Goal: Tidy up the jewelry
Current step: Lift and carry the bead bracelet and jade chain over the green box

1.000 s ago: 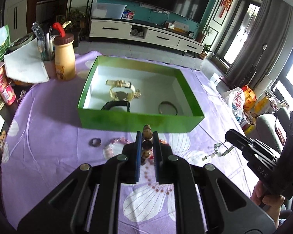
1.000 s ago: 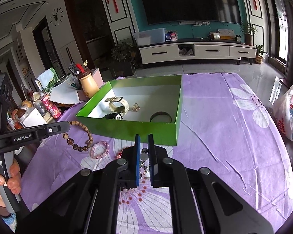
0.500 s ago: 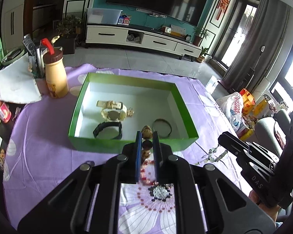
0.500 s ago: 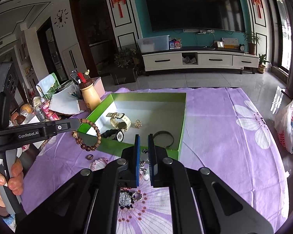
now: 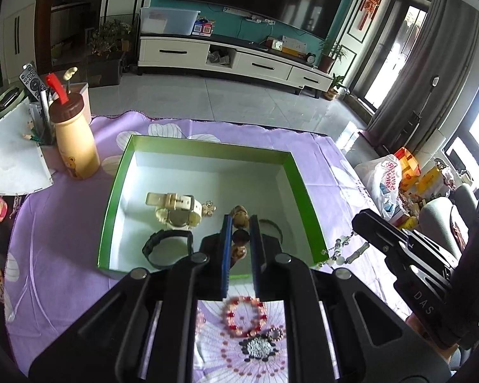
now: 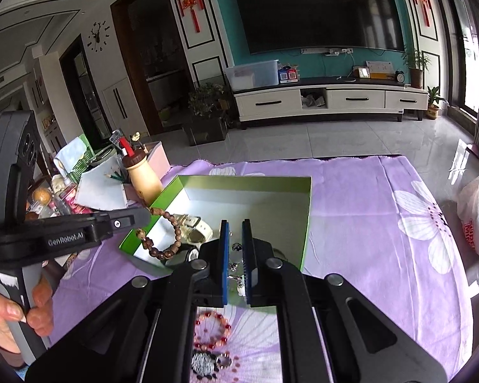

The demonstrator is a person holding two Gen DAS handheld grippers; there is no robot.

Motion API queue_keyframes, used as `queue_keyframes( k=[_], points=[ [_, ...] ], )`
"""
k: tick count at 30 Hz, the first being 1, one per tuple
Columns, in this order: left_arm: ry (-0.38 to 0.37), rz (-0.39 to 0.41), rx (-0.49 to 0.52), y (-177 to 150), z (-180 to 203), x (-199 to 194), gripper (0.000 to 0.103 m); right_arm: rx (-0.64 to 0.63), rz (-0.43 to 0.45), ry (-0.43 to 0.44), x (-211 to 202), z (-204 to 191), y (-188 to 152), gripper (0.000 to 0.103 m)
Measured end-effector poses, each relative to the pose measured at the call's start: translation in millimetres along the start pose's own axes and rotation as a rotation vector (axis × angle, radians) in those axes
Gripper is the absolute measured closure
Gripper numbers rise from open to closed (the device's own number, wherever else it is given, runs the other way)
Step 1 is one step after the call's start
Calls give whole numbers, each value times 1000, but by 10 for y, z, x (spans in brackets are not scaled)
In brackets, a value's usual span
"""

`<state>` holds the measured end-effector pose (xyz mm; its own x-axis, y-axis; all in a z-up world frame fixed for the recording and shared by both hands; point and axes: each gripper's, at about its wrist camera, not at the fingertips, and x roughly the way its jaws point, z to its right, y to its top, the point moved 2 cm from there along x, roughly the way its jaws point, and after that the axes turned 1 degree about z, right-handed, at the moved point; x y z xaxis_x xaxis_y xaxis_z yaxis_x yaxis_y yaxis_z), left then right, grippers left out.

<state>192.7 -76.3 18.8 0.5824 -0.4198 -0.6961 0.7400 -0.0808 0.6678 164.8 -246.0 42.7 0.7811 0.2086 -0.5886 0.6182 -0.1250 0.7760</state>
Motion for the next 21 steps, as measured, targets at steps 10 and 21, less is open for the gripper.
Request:
queue_keyframes(
  k=[10, 21],
  points=[
    [25, -40, 15, 111, 18, 412, 92, -5, -34, -29, 406, 67, 122, 96],
    [59, -101, 49, 90, 96, 865, 92, 22, -79, -60, 764, 268, 88, 96]
  ],
)
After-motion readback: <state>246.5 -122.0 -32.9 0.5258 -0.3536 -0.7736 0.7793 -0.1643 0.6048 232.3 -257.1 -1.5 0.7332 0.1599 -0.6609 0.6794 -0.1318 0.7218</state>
